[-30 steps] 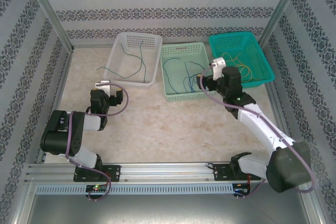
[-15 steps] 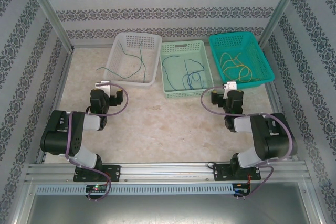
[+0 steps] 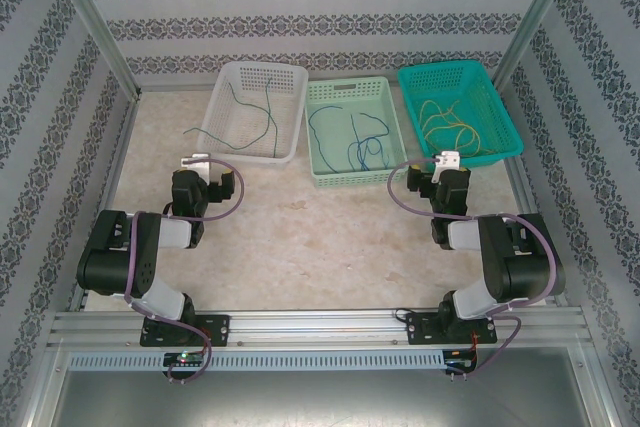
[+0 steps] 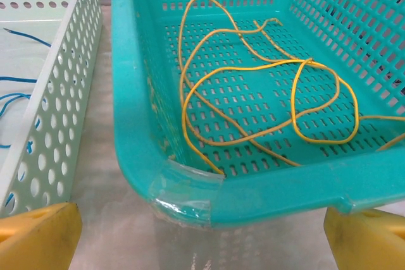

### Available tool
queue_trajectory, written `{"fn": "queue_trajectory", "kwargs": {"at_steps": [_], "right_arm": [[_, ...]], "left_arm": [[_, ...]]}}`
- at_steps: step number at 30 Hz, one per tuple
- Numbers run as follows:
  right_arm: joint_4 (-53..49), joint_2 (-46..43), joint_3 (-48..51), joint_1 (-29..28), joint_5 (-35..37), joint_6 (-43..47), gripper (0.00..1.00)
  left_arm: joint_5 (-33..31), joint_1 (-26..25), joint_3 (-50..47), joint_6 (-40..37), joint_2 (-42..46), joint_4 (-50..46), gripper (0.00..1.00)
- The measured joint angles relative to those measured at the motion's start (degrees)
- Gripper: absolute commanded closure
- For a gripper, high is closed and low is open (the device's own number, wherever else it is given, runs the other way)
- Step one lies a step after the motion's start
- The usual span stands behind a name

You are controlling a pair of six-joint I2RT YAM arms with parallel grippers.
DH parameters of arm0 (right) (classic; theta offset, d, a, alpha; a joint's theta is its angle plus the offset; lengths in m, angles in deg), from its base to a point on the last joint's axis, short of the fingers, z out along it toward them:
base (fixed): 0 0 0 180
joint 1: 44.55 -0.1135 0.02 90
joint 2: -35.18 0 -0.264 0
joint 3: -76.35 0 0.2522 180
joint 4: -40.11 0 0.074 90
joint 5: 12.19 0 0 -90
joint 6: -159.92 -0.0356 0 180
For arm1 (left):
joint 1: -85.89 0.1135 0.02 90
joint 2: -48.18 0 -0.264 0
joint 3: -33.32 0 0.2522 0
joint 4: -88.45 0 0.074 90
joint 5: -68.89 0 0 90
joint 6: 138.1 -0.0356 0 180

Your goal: Untangle the cables

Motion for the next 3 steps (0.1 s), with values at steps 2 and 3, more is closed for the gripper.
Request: {"fn": "queue_trajectory", "kwargs": {"at_steps": [2, 3], "right_arm": [[0.0, 0.0, 0.0, 0.0, 0.0, 0.0, 0.02], [0.0, 0.0, 0.0, 0.0, 0.0, 0.0, 0.02]], "left_arm": [[0.0, 0.0, 0.0, 0.0, 0.0, 0.0, 0.00], [0.0, 0.0, 0.0, 0.0, 0.0, 0.0, 0.00]]}}
